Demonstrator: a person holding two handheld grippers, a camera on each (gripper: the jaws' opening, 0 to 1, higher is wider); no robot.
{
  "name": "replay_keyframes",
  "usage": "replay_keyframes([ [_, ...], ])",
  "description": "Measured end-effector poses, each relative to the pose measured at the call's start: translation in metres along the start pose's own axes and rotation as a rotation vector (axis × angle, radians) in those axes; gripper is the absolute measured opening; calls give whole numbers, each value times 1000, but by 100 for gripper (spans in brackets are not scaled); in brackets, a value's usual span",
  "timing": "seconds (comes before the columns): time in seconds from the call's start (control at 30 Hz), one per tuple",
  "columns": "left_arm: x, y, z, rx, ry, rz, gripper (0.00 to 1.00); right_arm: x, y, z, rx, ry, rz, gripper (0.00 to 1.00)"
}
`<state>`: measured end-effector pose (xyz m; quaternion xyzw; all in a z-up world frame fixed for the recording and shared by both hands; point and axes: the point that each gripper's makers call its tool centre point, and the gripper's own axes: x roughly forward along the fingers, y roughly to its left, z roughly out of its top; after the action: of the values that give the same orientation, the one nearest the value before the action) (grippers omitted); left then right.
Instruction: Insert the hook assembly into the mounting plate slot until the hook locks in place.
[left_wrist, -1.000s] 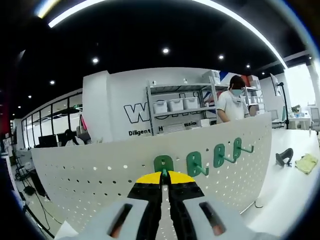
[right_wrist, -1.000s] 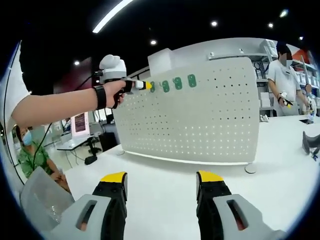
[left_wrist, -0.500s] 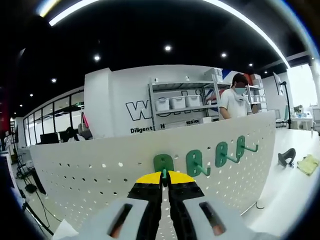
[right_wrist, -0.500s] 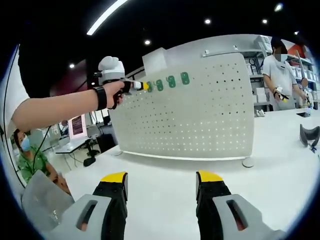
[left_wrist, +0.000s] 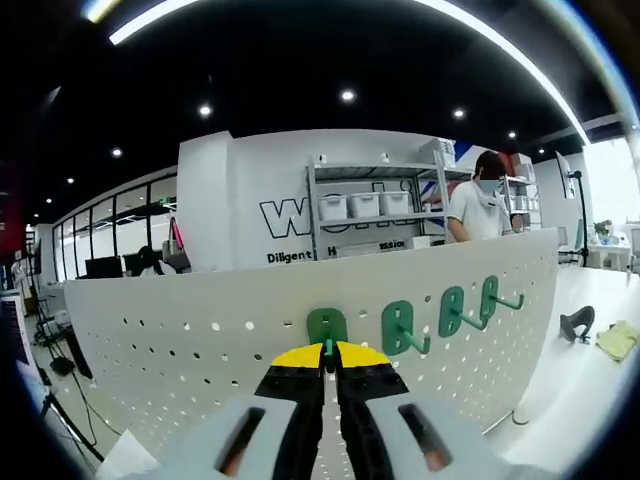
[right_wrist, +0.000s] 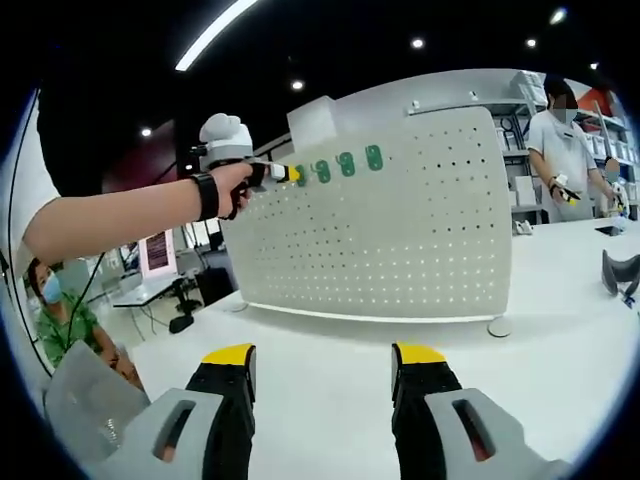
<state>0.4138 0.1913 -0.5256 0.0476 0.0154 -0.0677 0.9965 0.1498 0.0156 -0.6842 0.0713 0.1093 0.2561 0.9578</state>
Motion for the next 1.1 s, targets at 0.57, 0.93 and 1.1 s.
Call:
replay_keyframes([
  [0.57,6,-2,-1,23,37,-3,4,0,-1,0,8,-2,1,55],
  [0.93,11,-7,5,38,27,-22,4,2,0,0,10,-7,6,54],
  [1.1,13,-5,3,28,36,-31,5,0,-3,2,13,-14,-2,54],
])
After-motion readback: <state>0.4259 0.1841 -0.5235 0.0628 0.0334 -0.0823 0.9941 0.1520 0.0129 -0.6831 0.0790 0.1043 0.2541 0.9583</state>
